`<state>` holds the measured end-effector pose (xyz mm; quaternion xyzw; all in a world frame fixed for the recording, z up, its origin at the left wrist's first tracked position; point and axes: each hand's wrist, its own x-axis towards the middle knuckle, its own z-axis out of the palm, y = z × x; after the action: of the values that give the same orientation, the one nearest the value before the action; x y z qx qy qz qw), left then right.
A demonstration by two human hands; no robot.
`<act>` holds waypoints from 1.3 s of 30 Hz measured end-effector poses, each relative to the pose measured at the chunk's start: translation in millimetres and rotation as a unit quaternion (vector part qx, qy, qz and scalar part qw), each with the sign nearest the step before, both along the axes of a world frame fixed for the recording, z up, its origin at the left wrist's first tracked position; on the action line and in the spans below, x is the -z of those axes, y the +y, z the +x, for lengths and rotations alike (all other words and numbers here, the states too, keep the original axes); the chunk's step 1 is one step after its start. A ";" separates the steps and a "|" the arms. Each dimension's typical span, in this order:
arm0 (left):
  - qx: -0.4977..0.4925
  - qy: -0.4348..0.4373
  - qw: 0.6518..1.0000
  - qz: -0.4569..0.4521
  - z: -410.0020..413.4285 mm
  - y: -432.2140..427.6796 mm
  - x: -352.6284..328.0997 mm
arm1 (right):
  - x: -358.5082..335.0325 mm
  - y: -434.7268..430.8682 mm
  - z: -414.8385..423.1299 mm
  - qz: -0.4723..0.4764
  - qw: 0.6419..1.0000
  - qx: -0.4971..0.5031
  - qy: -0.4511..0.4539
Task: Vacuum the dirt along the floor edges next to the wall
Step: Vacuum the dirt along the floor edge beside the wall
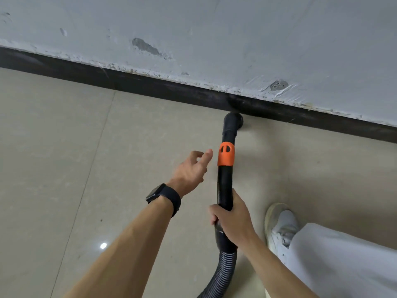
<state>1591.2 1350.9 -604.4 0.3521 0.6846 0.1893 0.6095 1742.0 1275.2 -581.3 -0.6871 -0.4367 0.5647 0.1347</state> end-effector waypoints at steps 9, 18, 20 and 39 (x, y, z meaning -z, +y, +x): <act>0.164 -0.118 0.978 -0.048 16.6 -38.2 -3.7 | 16.8 26.9 10.8 0.018 0.881 0.459 0.114; 0.345 0.046 0.934 0.080 60.6 -19.1 -1.7 | -0.5 63.4 39.9 -0.002 0.781 0.570 0.255; 0.349 0.095 0.925 0.119 64.6 -15.2 -1.2 | -2.1 82.1 61.8 0.016 0.772 0.583 0.251; 0.202 0.245 0.943 0.103 -51.3 -42.8 13.7 | 20.1 125.7 -34.3 -0.027 0.881 0.442 0.168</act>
<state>1539.9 1308.1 -618.1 0.5791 0.7039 0.0394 0.4094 1707.7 1400.9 -601.4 -0.7071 -0.0430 0.5652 0.4228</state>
